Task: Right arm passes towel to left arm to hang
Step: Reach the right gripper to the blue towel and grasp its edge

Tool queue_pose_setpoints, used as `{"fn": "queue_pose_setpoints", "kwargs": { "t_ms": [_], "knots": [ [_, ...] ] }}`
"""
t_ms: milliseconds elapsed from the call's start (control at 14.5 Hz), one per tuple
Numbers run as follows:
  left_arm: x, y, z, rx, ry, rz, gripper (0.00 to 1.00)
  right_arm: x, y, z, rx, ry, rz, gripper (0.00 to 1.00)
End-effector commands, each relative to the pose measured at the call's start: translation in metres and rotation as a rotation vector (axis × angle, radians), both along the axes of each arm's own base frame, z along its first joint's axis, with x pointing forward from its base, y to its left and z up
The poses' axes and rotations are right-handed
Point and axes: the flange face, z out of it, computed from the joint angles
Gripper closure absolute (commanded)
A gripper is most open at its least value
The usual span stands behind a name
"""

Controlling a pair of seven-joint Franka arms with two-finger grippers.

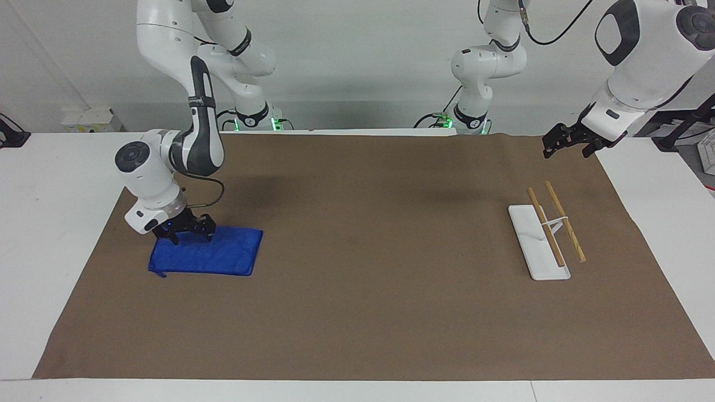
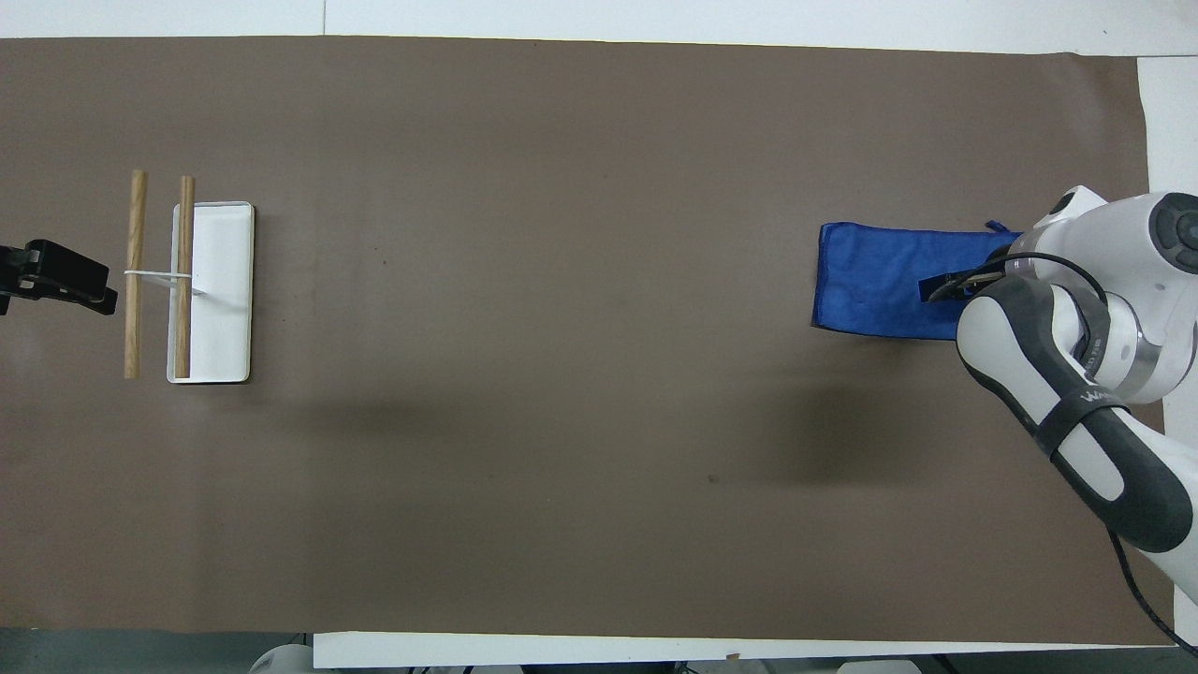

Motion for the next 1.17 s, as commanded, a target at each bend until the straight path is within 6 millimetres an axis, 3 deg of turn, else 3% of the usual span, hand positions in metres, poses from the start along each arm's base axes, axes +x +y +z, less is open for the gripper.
{"fn": "queue_pose_setpoints", "kwargs": {
  "t_ms": [0, 206, 482, 619, 894, 1101],
  "knots": [
    [-0.007, 0.004, 0.000, 0.017, 0.005, 0.002, 0.00, 0.003, -0.002, -0.009, -0.006, -0.018, 0.023, 0.04],
    [-0.006, 0.004, 0.000, 0.017, 0.003, 0.002, 0.00, 0.006, -0.002, -0.012, -0.014, -0.048, 0.027, 0.05],
    [-0.006, 0.004, 0.001, 0.017, 0.002, 0.002, 0.00, 0.005, -0.002, -0.019, -0.013, -0.038, 0.030, 0.25],
    [-0.007, 0.004, 0.000, 0.017, 0.005, 0.002, 0.00, 0.004, -0.003, -0.020, -0.012, -0.030, 0.031, 0.43],
    [-0.006, 0.004, 0.000, 0.018, 0.003, 0.002, 0.00, 0.004, -0.006, -0.019, -0.014, -0.030, 0.059, 0.99],
    [-0.007, 0.004, 0.000, 0.017, 0.005, 0.002, 0.00, 0.007, -0.008, -0.012, 0.000, -0.021, 0.023, 1.00]
  ]
}}
